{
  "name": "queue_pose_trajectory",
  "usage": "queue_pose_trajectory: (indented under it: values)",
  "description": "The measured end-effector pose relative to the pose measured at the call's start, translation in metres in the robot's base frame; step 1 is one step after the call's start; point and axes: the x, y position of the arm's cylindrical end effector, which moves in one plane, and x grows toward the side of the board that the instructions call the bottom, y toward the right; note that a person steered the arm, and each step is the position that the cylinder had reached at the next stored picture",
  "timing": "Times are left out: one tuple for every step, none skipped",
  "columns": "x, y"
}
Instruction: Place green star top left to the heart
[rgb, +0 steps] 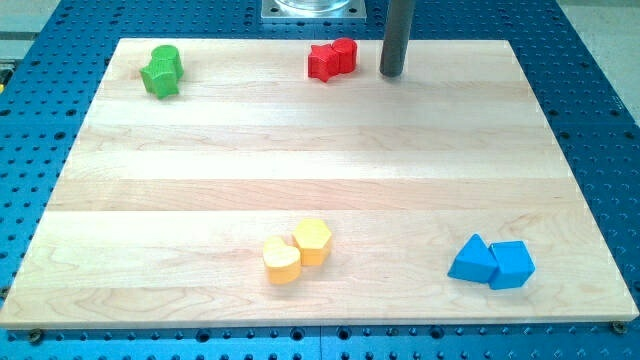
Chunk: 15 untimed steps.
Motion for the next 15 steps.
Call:
queue_pose_trajectory:
  values:
    - [0.01,0.002]
    - [0.018,0.011]
    - [0.023,0.013]
    - [0.033,0.013]
    - [0.049,0.025]
    - [0.051,0.037]
    - [0.04,0.041]
    - [0.026,0.044]
    - [0.043,0.027]
    - [0.077,-0.067]
    - [0.117,-0.177]
    - [0.097,-0.251]
    - [0.075,-0.315]
    - [0.086,-0.353]
    - [0.064,-0.381]
